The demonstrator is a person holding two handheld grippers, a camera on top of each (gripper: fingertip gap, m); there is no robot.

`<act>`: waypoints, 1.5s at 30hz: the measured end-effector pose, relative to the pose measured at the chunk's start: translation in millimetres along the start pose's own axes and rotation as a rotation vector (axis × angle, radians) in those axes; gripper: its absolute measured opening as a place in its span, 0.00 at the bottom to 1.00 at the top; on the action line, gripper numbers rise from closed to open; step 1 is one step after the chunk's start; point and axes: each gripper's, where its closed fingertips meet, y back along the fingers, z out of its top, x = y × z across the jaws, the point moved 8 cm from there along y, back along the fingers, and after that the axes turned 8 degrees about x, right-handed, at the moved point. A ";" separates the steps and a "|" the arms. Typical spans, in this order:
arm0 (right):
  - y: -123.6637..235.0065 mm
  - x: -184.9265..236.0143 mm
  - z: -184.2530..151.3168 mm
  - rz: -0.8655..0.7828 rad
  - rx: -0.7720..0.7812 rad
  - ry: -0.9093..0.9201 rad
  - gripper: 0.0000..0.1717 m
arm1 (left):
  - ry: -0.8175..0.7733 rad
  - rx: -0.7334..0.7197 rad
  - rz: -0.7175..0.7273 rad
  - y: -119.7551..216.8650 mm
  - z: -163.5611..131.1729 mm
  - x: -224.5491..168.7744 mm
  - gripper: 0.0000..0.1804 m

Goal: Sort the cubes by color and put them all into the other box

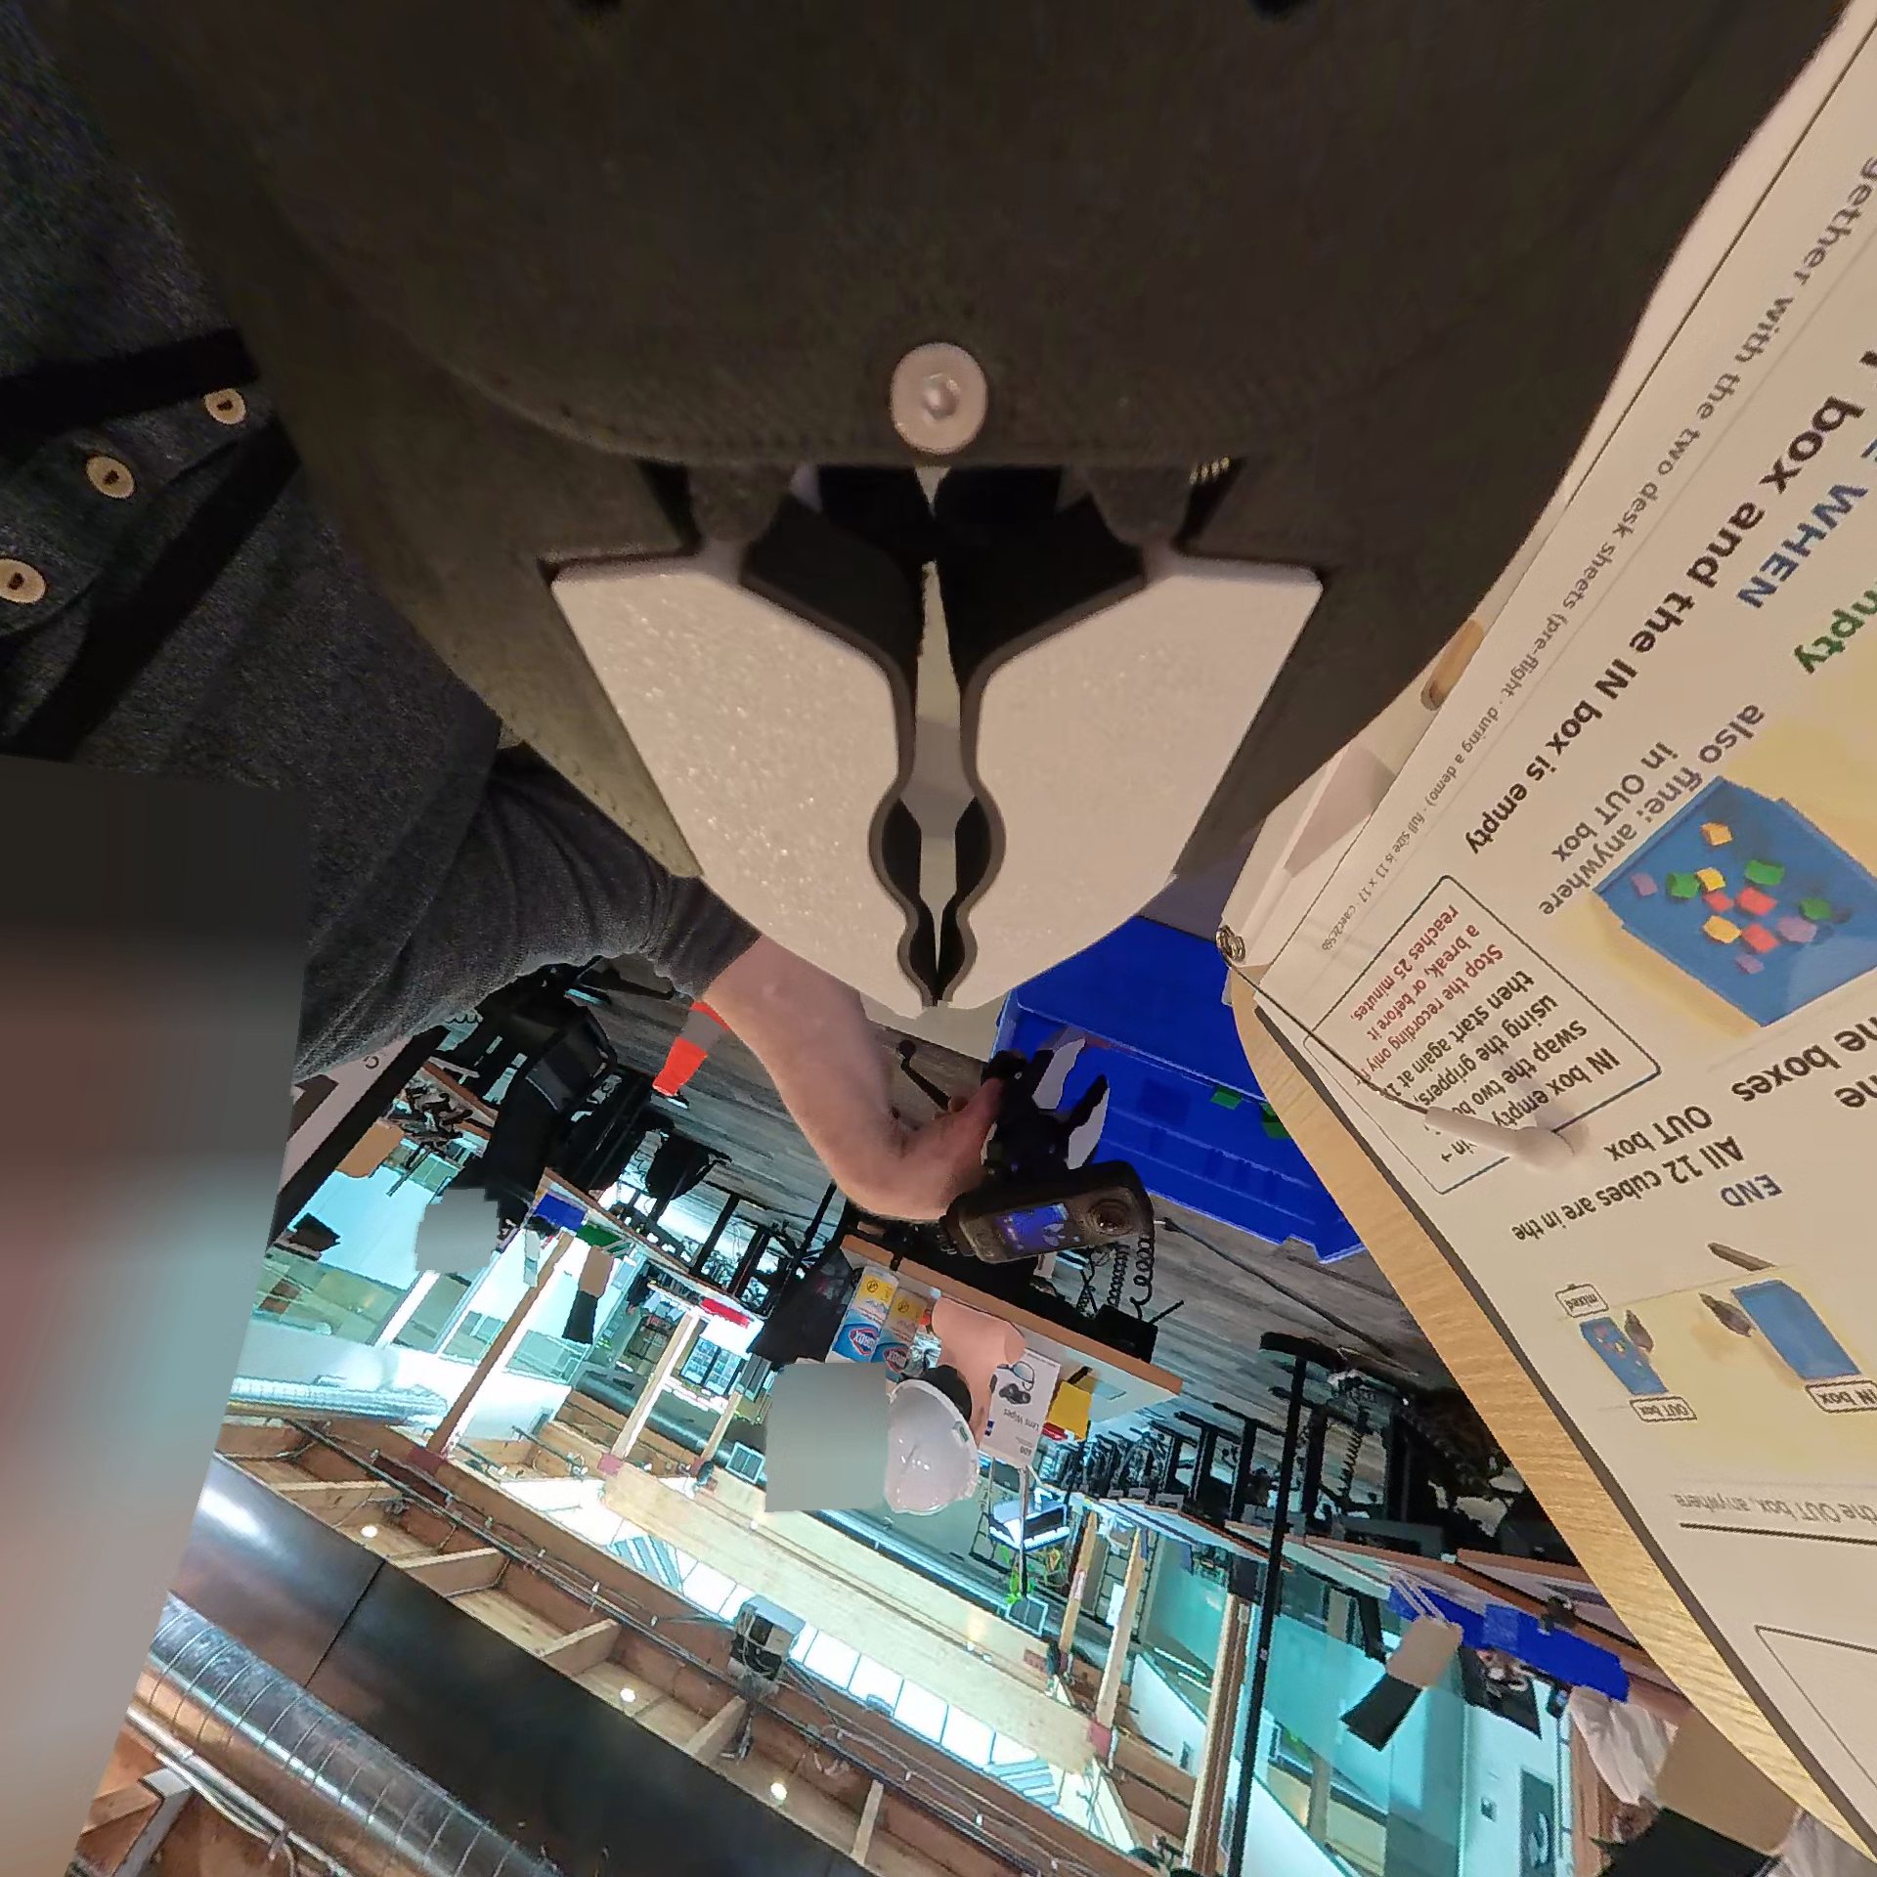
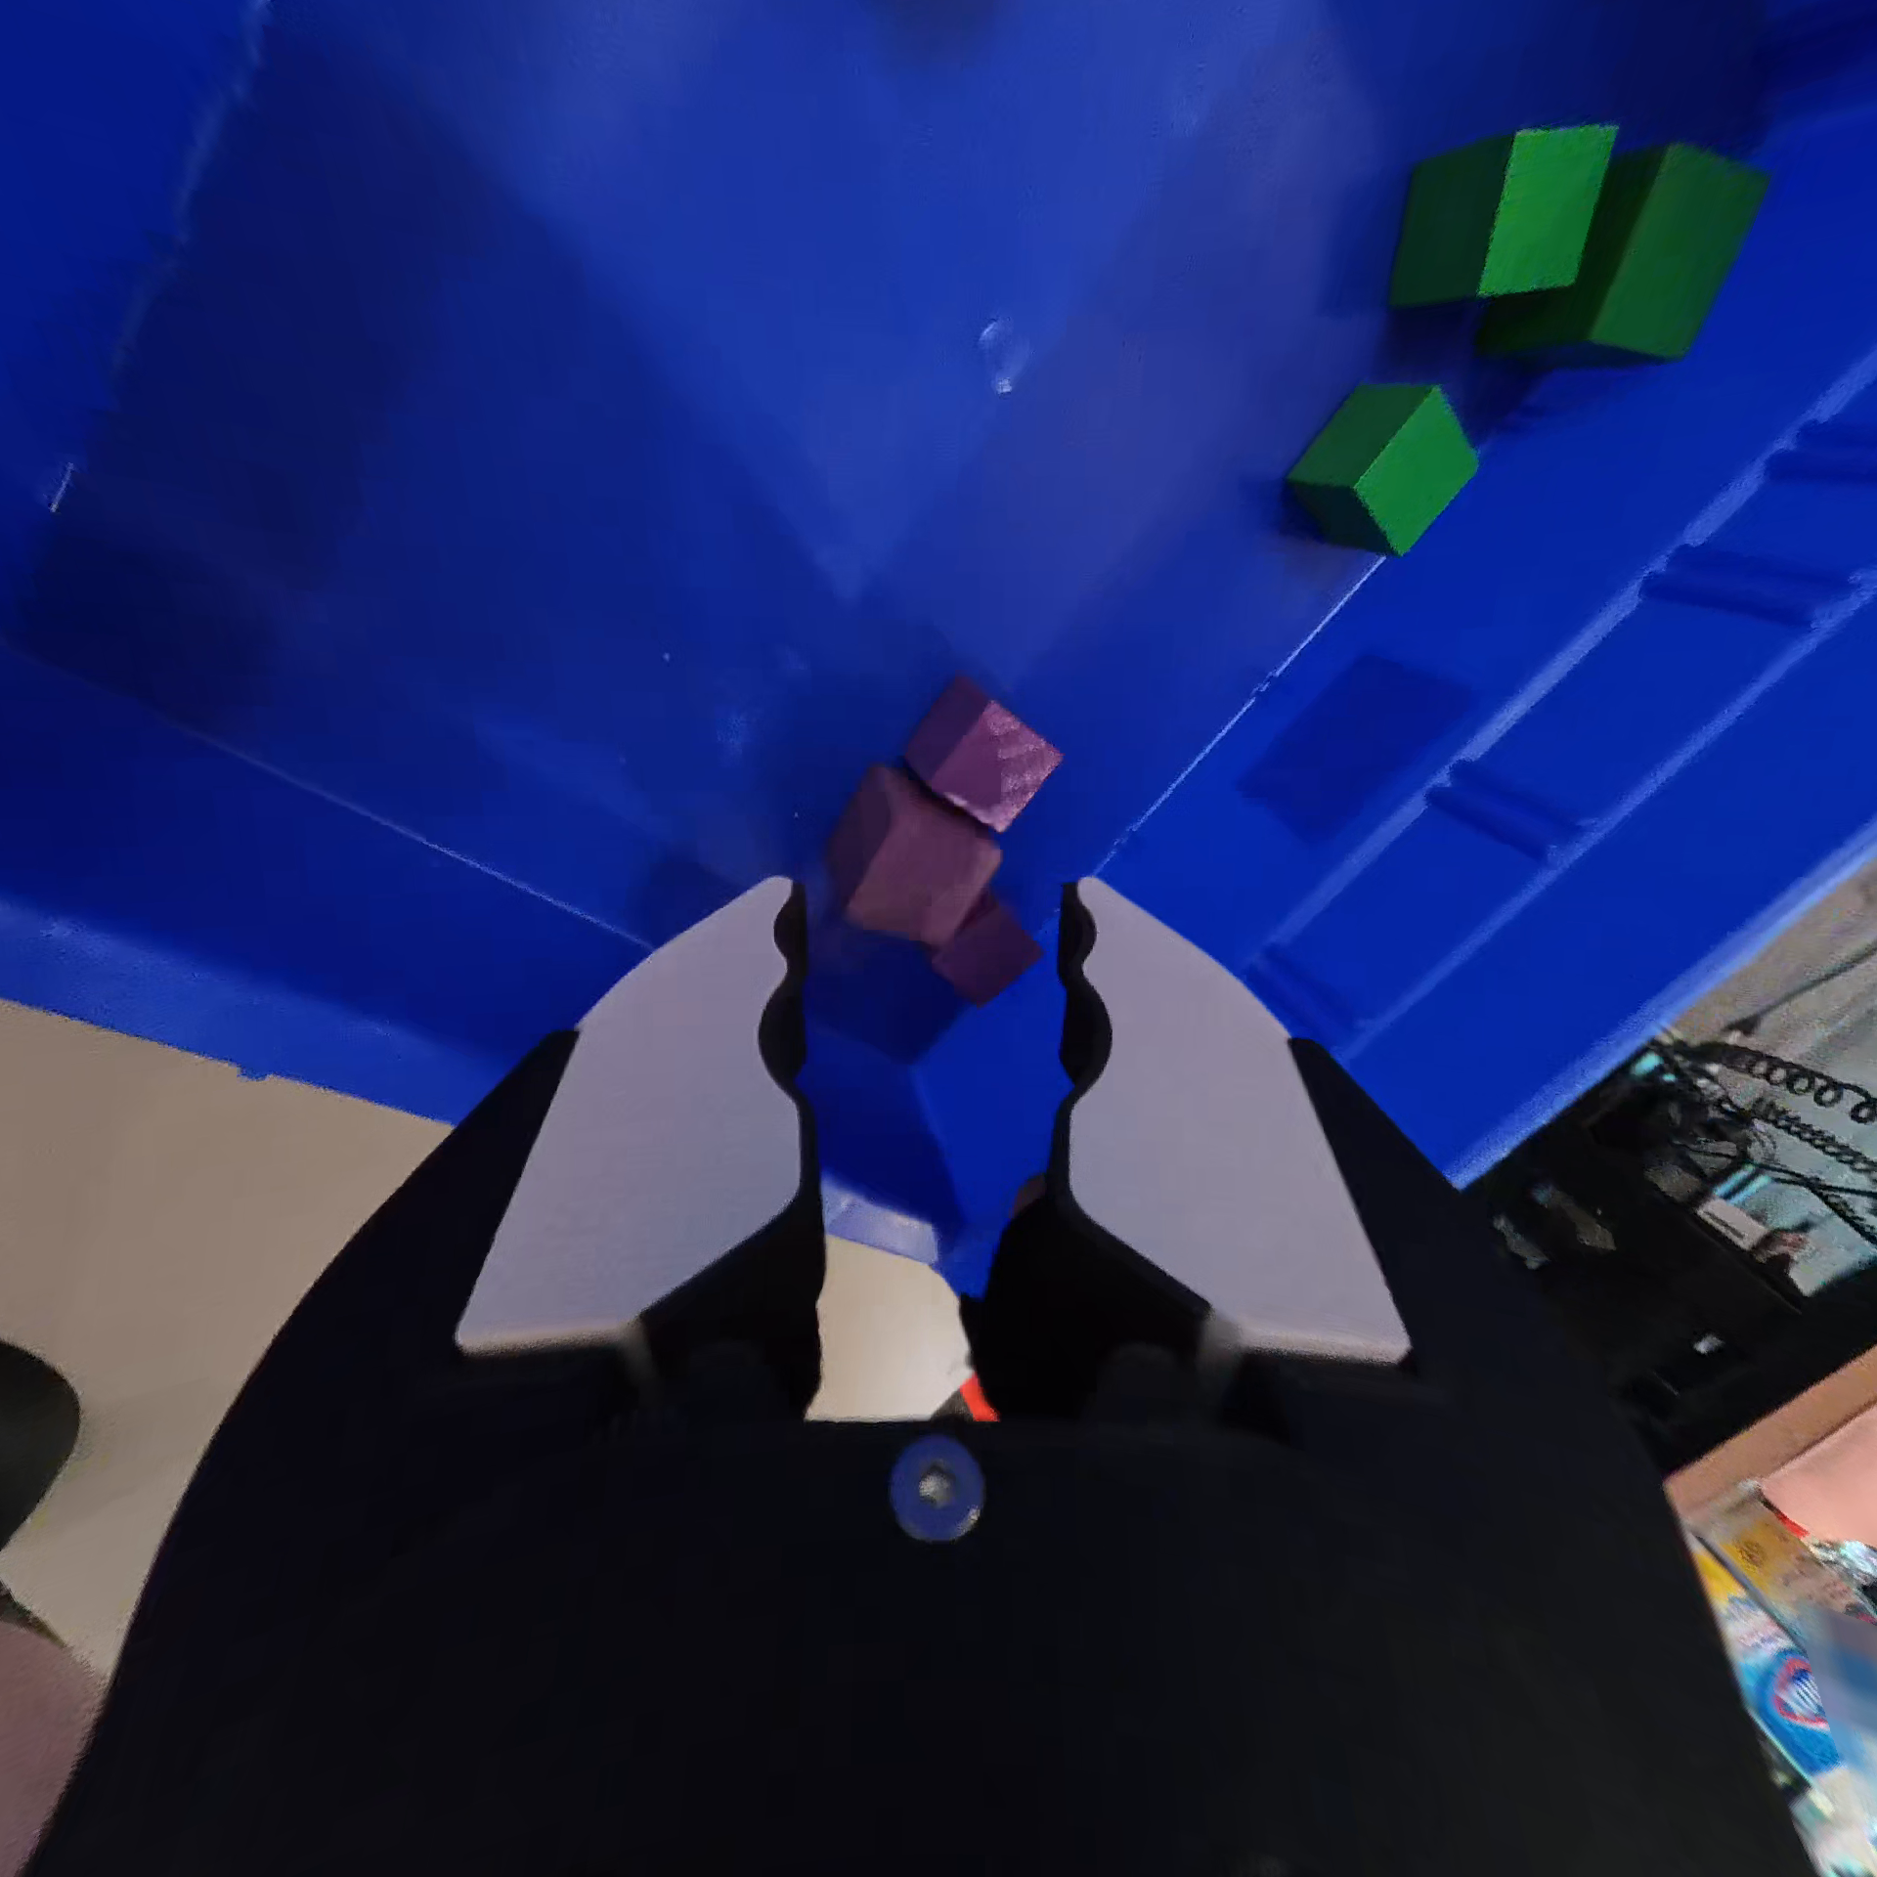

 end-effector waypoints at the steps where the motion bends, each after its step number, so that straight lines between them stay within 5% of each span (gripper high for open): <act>1: 3.7 -0.5 -0.4 -0.025 0.003 0.004 0.28 | -0.004 0.001 0.004 0.2 0.3 -0.4 0.00; 9: 69.9 7.8 24.6 -0.241 -0.284 0.048 0.19 | -0.118 0.016 0.130 28.4 17.1 -11.9 0.00; 21: 119.7 54.8 69.9 -0.316 -0.540 0.208 0.15 | -0.185 0.032 0.640 159.5 39.7 -7.7 0.01; 31: 117.2 68.2 84.9 -0.313 -0.538 0.257 0.15 | 0.085 0.648 1.117 251.0 -33.2 57.7 0.11; 45: 114.5 84.9 97.7 -0.298 -0.545 0.332 0.14 | 0.381 1.047 1.191 279.4 -129.5 148.2 0.20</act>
